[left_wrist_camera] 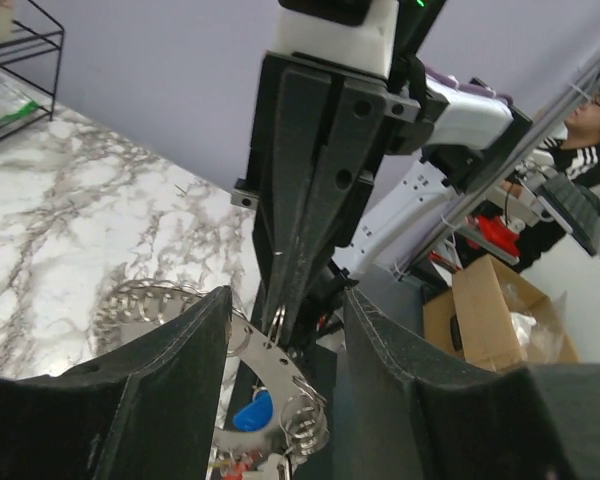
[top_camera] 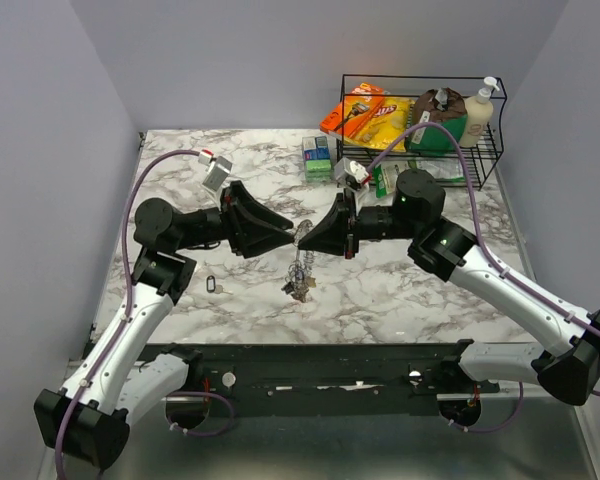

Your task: Put the keys on the keyring

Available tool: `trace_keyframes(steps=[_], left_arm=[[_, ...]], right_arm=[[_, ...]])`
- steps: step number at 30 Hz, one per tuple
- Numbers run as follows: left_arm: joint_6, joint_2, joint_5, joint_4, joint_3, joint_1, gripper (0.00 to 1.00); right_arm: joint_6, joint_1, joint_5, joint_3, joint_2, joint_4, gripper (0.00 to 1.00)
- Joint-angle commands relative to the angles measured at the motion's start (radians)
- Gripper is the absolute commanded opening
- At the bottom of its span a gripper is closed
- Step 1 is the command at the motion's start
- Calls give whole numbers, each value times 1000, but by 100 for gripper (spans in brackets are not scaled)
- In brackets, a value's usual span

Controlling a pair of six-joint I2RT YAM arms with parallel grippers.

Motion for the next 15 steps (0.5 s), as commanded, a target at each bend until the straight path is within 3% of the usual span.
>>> trace_keyframes(steps=[1,10,15], left_arm=[[82,14,47,-84,43,-45,54],[214,23,22,-251,72,-63,47],[228,21,16,-267,74,-66,41]], right_arm=[[31,-11,-65,43,-8,78,1],[54,-23,-77,37,-14,98,1],[57,-26,-85,35,-13,104,1]])
